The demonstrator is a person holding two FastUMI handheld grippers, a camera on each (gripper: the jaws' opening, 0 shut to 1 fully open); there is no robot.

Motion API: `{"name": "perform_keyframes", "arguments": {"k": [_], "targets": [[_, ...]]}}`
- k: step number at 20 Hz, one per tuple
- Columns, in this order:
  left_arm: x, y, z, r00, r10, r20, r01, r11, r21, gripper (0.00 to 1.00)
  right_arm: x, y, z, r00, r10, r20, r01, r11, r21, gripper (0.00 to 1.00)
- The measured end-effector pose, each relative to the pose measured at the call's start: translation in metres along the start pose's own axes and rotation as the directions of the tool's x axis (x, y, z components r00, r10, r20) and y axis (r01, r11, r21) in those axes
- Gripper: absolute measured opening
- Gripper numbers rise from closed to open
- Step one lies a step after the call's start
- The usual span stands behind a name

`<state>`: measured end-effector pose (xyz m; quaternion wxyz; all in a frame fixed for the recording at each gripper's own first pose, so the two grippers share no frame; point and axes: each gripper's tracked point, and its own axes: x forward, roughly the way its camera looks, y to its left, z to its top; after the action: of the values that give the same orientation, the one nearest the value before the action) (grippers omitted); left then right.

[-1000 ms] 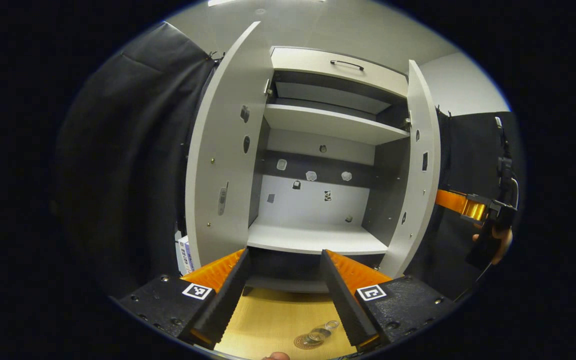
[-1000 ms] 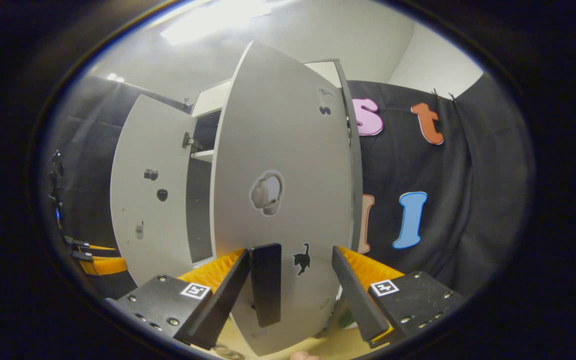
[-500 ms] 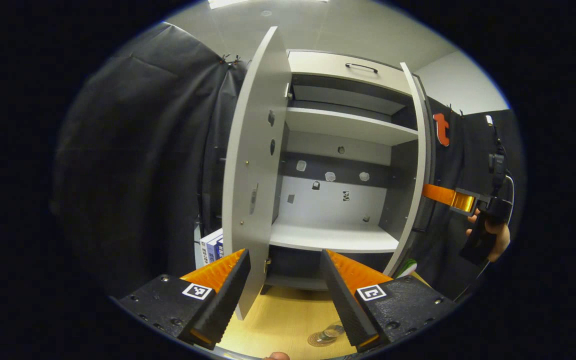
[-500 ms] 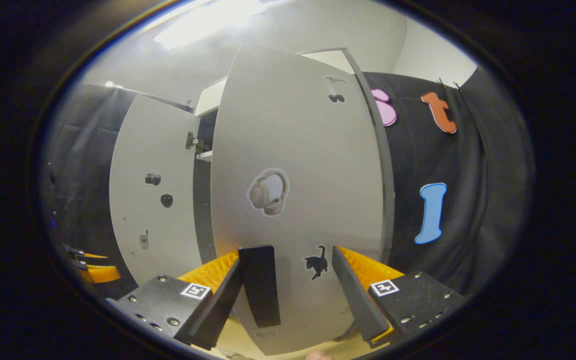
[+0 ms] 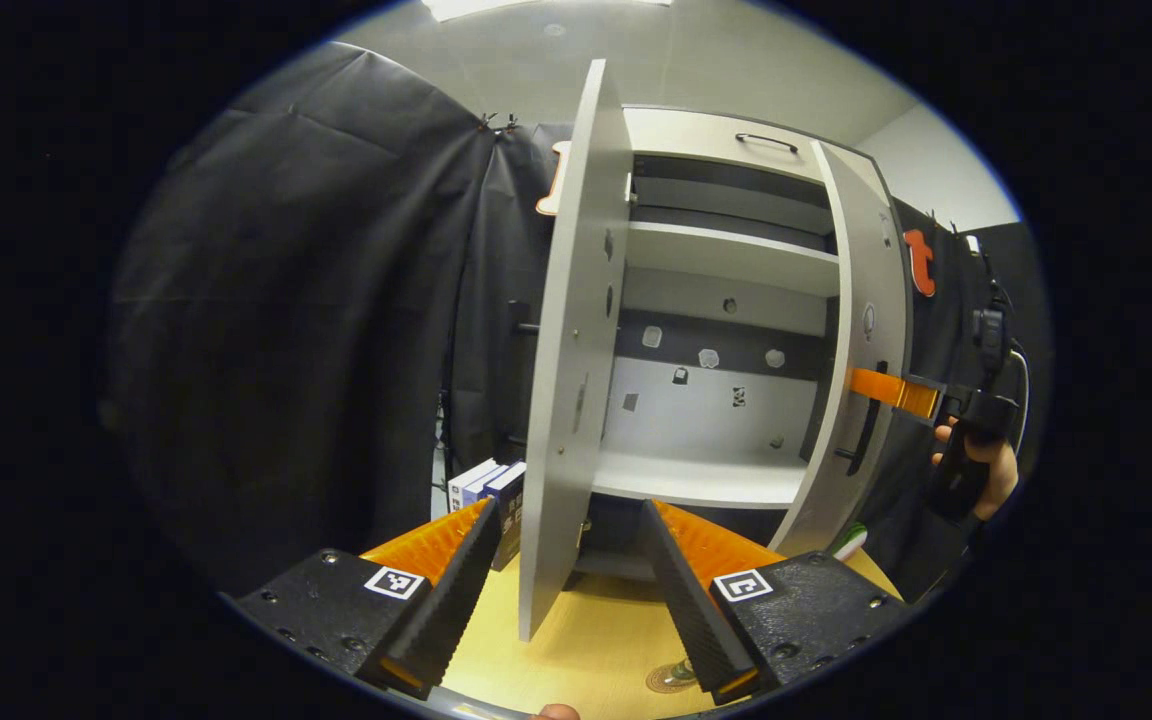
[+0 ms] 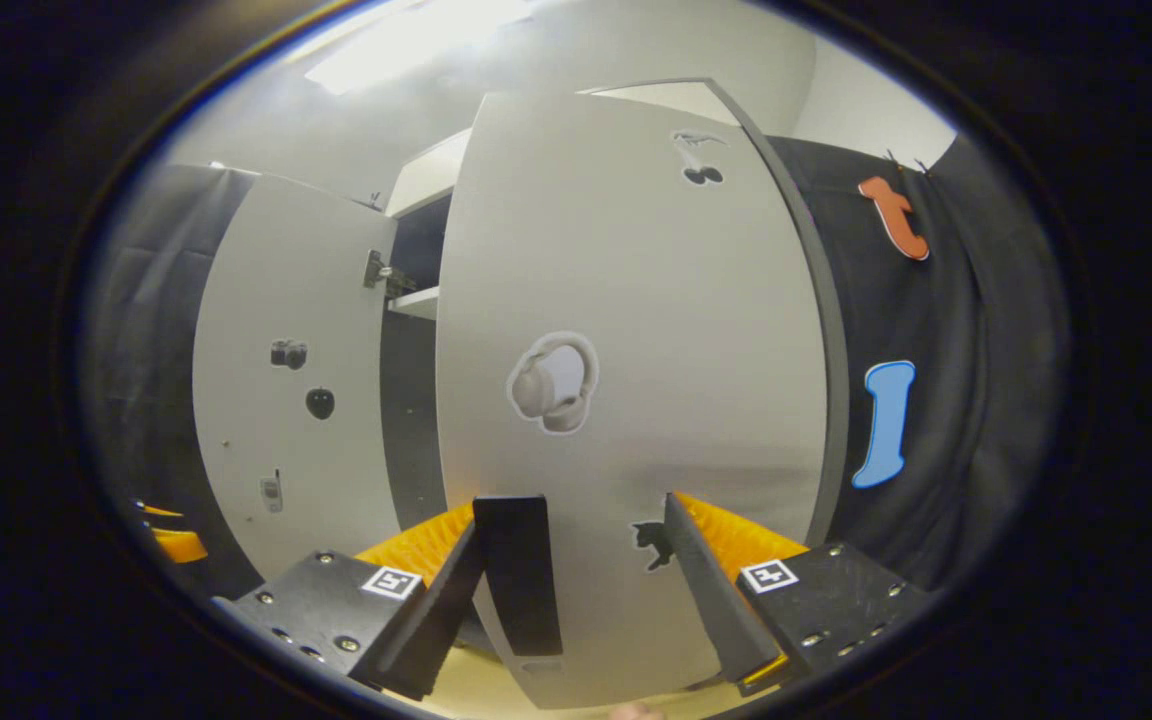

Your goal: Grasp the bottle in the cabinet with the left hand and place it on the coaster, then close the right door with the right hand and the left door with the left hand.

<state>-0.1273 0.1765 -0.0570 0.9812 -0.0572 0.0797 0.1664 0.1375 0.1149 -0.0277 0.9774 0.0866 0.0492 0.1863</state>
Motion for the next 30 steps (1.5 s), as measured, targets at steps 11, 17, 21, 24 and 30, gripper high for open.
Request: {"name": "perform_keyframes", "arguments": {"k": [11,17,21,24,30], "targets": [[0.012,0.033,0.003,0.997,0.074,0.010,-0.074,0.997,-0.004,0.90,0.034,0.008,-0.005,0.999,-0.036,0.012,0.036,0.999,-0.005,1.00],[0.016,0.042,0.004,0.995,0.099,0.014,-0.099,0.995,0.007,0.90,0.041,0.009,-0.007,0.995,-0.090,0.032,0.091,0.996,-0.022,1.00],[0.016,0.045,0.005,0.994,0.109,0.015,-0.109,0.994,0.008,0.90,0.045,0.009,-0.010,0.993,-0.109,0.036,0.110,0.993,-0.036,1.00],[0.016,0.047,0.004,0.993,0.114,0.013,-0.114,0.993,0.009,0.90,0.048,0.008,-0.009,0.993,-0.115,0.038,0.117,0.992,-0.041,0.97],[0.017,0.050,0.000,0.993,0.116,0.005,-0.117,0.993,0.010,0.90,0.048,0.009,-0.014,0.992,-0.123,0.032,0.124,0.991,-0.050,0.97]]}}
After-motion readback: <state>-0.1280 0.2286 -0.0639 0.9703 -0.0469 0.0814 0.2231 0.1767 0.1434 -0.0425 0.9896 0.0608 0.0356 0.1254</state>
